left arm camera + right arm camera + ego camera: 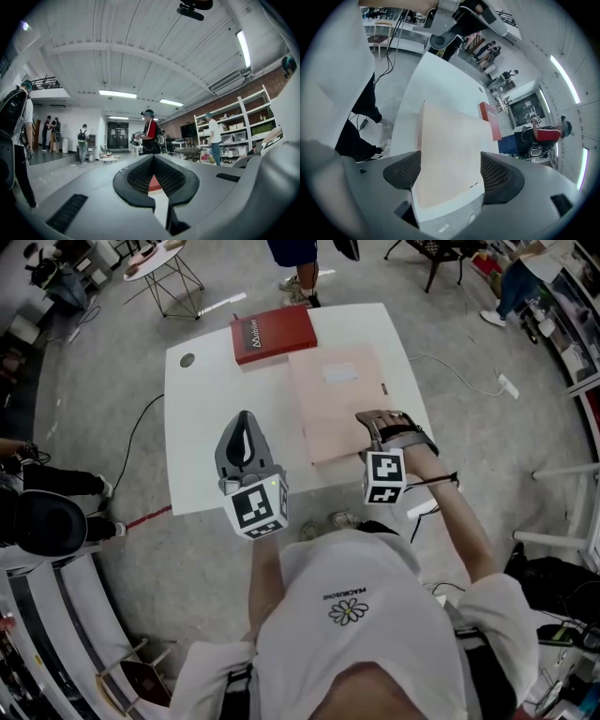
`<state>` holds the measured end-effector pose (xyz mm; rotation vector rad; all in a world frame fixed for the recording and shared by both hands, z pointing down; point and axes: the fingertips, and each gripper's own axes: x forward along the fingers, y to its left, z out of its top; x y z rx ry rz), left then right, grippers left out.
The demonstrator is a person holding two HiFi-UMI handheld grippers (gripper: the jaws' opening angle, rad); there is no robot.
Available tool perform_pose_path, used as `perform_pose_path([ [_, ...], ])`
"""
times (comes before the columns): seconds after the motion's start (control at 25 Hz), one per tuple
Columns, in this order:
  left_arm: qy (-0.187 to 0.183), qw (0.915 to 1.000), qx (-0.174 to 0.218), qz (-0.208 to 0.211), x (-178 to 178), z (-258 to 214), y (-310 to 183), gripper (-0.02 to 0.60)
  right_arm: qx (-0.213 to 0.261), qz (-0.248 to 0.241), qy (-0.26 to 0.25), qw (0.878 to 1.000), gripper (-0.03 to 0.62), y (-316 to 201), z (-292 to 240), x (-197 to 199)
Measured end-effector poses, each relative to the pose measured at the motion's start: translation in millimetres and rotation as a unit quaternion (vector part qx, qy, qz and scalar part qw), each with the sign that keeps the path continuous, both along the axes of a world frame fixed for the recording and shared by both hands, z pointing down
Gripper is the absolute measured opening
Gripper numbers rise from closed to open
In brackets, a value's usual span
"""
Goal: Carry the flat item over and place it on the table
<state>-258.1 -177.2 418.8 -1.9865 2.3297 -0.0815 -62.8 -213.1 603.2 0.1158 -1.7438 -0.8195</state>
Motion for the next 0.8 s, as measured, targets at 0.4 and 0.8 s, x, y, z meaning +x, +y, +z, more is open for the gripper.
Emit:
perform_pose_path([
  [0.4, -0.004, 0.9999, 0.015, -0.002, -3.7, -12.2, 4.4, 0.017, 0.060, 0.015, -0.092, 0.994, 0.359, -28.0, -78.1, -20.1],
  [0.8, -0.010, 0.9995, 0.029, 0.001, -0.2, -25.9, 8.3, 0.017, 0.074, 0.111, -0.369, 0.920, 0.357, -60.6, -200.9, -36.1],
])
